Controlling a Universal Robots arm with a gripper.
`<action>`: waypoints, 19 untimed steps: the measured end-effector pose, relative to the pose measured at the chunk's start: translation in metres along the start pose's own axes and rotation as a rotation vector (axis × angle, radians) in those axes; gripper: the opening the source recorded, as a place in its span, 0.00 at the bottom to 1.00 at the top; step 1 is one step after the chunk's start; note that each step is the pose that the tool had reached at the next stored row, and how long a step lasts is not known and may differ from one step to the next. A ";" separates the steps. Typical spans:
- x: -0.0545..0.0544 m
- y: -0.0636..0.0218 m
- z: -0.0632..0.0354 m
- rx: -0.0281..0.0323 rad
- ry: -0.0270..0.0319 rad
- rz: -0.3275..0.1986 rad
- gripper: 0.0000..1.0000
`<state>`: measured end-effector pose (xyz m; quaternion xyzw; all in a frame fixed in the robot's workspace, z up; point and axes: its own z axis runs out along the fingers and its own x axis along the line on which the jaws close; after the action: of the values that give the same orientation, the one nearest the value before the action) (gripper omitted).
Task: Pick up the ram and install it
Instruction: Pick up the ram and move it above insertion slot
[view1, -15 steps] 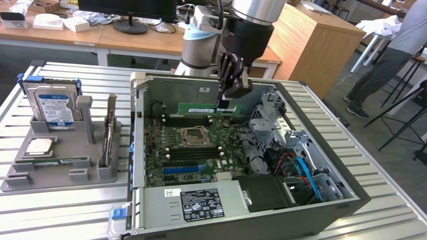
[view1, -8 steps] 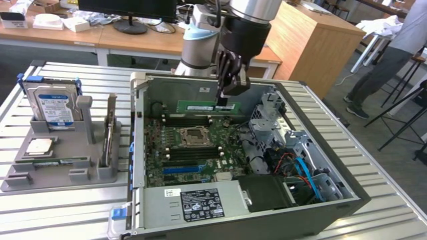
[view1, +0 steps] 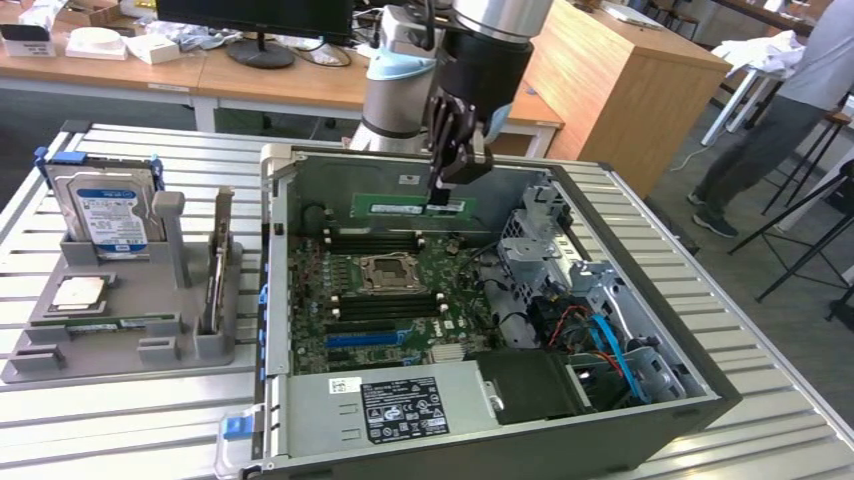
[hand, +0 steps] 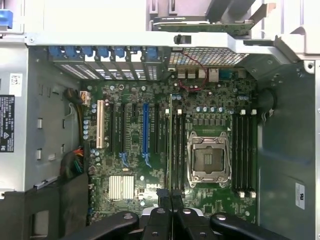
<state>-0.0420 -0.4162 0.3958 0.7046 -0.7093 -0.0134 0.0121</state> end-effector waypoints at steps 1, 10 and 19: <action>-0.002 0.0001 0.0003 0.0001 -0.0004 0.000 0.11; -0.010 0.0004 0.0015 0.0000 -0.0035 0.002 0.11; -0.010 0.0003 0.0059 0.0000 -0.0040 0.002 0.11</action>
<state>-0.0425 -0.4064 0.3899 0.7039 -0.7101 -0.0148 0.0107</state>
